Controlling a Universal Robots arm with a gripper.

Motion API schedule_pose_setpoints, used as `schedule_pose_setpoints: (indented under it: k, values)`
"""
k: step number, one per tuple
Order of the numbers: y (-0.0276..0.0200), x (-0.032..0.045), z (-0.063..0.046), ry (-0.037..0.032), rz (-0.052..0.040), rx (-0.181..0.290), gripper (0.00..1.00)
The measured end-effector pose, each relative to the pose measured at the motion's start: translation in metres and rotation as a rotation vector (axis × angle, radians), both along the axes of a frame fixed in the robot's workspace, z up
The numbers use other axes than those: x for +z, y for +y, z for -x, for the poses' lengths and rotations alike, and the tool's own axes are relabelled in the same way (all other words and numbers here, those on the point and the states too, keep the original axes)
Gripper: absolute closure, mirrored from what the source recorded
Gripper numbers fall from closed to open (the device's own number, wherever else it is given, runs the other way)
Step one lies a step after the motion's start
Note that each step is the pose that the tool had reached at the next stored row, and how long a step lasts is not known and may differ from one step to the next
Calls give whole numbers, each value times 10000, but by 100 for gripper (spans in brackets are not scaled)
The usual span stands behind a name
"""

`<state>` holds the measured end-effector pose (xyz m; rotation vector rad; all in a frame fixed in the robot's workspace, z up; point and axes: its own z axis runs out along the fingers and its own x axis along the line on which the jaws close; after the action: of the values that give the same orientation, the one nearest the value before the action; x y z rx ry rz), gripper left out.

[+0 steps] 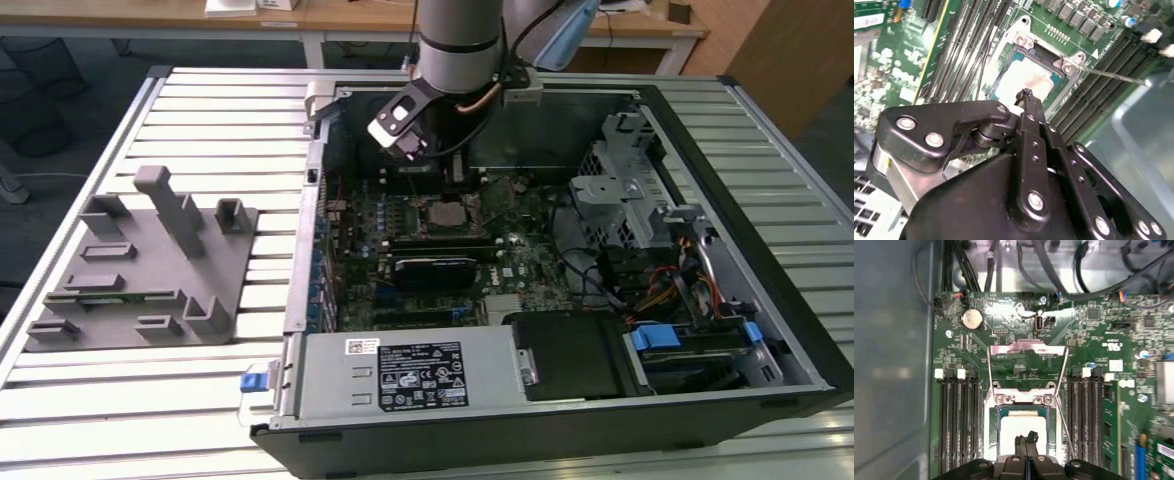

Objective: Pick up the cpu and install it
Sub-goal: 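Place the cpu into insertion slot, then close the cpu cover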

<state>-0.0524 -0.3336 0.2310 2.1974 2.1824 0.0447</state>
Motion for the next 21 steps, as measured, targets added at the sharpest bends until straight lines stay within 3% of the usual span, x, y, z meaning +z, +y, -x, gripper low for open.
schedule_pose_setpoints:
  k: [8, 21]
  values:
    - [1, 274, 0, -59, -1, 0, 89]
    - [4, 276, -51, -60, -1, -1, 89]
